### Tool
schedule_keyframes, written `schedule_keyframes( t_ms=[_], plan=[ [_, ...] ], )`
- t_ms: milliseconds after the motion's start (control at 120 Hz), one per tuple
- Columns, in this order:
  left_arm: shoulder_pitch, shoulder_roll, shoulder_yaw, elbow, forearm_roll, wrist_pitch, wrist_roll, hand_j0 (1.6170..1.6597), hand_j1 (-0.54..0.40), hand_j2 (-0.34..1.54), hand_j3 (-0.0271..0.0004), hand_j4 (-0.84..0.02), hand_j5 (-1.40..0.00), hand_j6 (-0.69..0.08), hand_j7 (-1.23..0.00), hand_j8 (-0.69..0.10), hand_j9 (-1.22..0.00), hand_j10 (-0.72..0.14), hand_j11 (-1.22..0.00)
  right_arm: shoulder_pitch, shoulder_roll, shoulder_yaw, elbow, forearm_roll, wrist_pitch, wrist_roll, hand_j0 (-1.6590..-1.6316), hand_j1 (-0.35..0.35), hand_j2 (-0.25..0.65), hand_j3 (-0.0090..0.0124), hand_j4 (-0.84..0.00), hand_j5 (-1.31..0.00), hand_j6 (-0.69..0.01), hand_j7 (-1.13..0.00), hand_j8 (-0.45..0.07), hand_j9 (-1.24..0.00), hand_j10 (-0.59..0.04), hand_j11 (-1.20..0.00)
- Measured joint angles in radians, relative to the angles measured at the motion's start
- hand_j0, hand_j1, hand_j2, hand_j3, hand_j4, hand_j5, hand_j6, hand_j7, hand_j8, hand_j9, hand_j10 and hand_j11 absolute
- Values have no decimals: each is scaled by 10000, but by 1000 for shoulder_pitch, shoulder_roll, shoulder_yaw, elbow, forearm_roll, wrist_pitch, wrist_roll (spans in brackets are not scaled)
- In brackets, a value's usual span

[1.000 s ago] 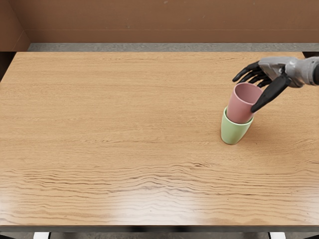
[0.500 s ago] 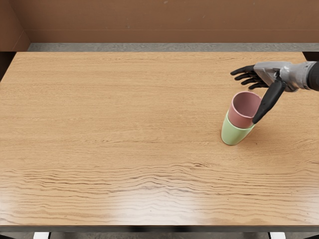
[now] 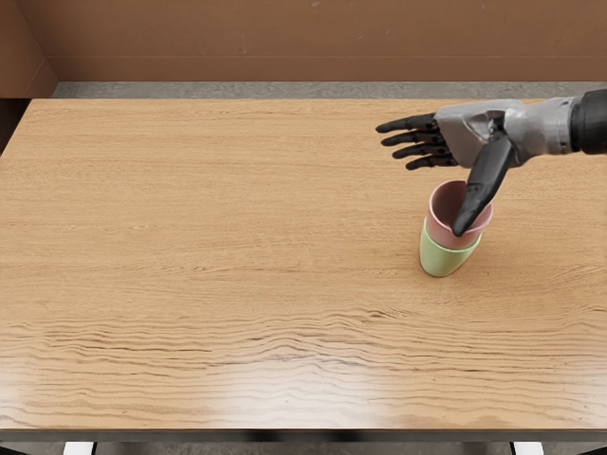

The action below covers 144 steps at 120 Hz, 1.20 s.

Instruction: Pick up cup and place in cup with right hand

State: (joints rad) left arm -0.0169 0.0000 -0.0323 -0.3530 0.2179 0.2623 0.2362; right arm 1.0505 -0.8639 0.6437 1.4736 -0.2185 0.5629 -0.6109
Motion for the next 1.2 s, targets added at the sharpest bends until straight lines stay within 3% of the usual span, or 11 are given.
schedule_keyframes(
  t_ms=[50, 117, 250, 308, 375, 425, 475, 558, 667, 917, 1200],
  plan=[
    [0, 0, 0, 0, 0, 0, 0, 16581, 3490, 0, 0, 0, -1, 0, -1, 0, -1, 0, -1, -4, 1, 4, 0, 17, 18, 8, -16581, -3427, 12, 0, -86, -88, -89, -85, -76, -87, -80, -86],
    [0, 0, 0, 0, 0, 0, 0, 16581, 3490, 0, 0, 0, -1, 0, -1, 0, 0, 0, 0, -10, 3, 7, 0, 30, 33, 54, -16581, -3443, 9, 0, -68, -68, -71, -65, -61, -66, -63, -66],
    [0, 0, 0, 0, 0, 0, 0, 16581, 3490, 0, 0, 0, -1, 0, 0, 0, 0, 0, 0, -56, 7, 10, 1, 39, 44, 223, -16581, -3456, 5, 0, -50, -49, -53, -48, -46, -49, -46, -48],
    [0, 0, 0, 0, 0, 0, 0, 16581, 3490, -1, 0, 0, -1, 0, 0, 0, 0, 0, 0, -101, 4, 11, 2, 41, 46, 308, -16581, -3455, 3, 0, -48, -49, -50, -48, -45, -49, -44, -48],
    [0, 0, 0, 0, 0, 0, 0, 16581, 3490, 0, 0, 0, -1, 0, 0, 0, 0, 0, 0, -166, 2, 15, 2, 41, 47, 389, -16581, -3455, 3, 0, -46, -49, -48, -48, -44, -49, -43, -48],
    [0, 0, 0, 0, 0, 0, 0, 16581, 3490, 0, 0, 0, -1, 0, -1, 0, 0, 0, 0, -221, 1, 32, 1, 41, 47, 435, -16581, -3455, 4, 0, -44, -49, -46, -48, -42, -49, -41, -48],
    [0, 0, 0, 0, 0, 0, 0, 16581, 3490, 0, 0, 0, -1, 0, -1, 0, 0, 0, 0, -285, -1, 73, 1, 41, 48, 464, -16581, -3456, 5, 0, -43, -49, -44, -48, -41, -49, -40, -48],
    [0, 0, 0, 0, 0, 0, 0, 16581, 3490, 0, -1, 0, -1, 0, -1, 0, -1, 0, 0, -377, -28, 149, 1, 42, 48, 490, -16581, -3456, 8, 0, -40, -51, -40, -50, -39, -50, -39, -50],
    [0, 0, 0, 0, 0, 0, 0, 16581, 3490, 0, -1, 0, -1, 0, -1, 0, -1, 0, -1, -431, -63, 195, 1, 54, 48, 504, -16581, -3455, 10, 0, -39, -53, -38, -53, -37, -53, -38, -52],
    [0, 0, 0, -1, 0, 0, 0, 16581, 3490, 0, -1, 0, -1, 0, -1, 0, -1, 0, -1, -497, -151, 228, -1, 101, 48, 512, -16581, -3458, 14, 0, -33, -52, -31, -52, -32, -51, -34, -51],
    [0, 0, 0, 0, 0, 0, 0, 16581, 3489, 1, -1, 0, -1, 0, -1, 0, -1, 0, -1, -531, -263, 232, -8, 156, 48, 513, -16580, -3464, 18, 0, -25, -48, -22, -49, -26, -48, -30, -48]
  ],
)
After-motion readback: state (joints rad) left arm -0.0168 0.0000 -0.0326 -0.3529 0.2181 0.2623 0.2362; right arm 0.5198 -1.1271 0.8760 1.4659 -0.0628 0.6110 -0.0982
